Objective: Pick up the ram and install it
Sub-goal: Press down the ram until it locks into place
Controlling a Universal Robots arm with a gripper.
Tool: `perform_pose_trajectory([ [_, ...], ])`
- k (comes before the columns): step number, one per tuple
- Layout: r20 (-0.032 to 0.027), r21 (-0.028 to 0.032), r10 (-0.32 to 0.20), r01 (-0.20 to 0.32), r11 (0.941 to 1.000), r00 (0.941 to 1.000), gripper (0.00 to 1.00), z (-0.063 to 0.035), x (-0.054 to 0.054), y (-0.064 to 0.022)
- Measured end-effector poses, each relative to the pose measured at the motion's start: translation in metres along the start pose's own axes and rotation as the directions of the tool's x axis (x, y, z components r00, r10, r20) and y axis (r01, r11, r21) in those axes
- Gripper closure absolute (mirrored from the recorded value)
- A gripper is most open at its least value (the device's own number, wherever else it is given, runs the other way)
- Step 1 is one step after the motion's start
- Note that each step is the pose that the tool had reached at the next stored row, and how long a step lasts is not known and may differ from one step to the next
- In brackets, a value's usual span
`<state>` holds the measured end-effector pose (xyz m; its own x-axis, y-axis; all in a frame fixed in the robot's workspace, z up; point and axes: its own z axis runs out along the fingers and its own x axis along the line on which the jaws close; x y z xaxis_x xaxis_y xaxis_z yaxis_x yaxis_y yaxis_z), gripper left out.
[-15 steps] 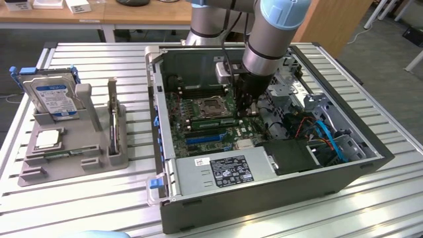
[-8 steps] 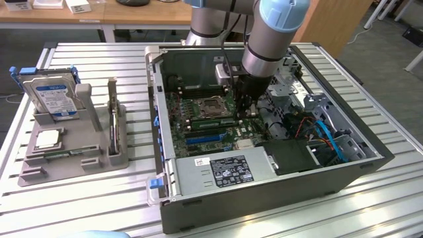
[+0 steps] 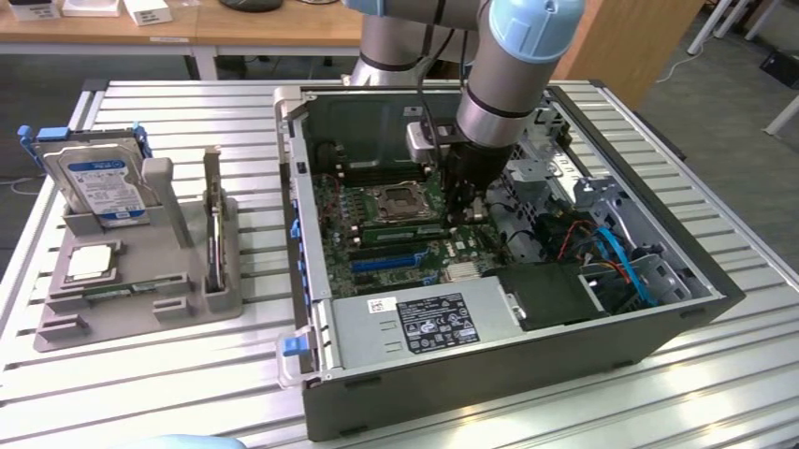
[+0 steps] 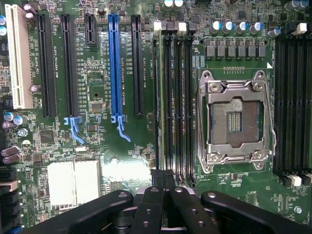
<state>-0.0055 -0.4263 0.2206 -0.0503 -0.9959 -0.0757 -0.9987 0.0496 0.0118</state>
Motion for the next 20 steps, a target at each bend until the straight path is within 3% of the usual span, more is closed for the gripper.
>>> perform_pose_trajectory([
  [2, 0.0022, 0.0003, 0.000, 0.000, 1.0000, 1.0000, 0.90, -0.0023, -0.001, 0.0000],
  [9, 0.0004, -0.0002, 0.000, 0.000, 1.0000, 1.0000, 0.90, -0.0094, -0.001, 0.0038],
  [20, 0.0002, 0.0021, 0.000, 0.000, 1.0000, 1.0000, 0.90, -0.0091, 0.002, 0.0496],
])
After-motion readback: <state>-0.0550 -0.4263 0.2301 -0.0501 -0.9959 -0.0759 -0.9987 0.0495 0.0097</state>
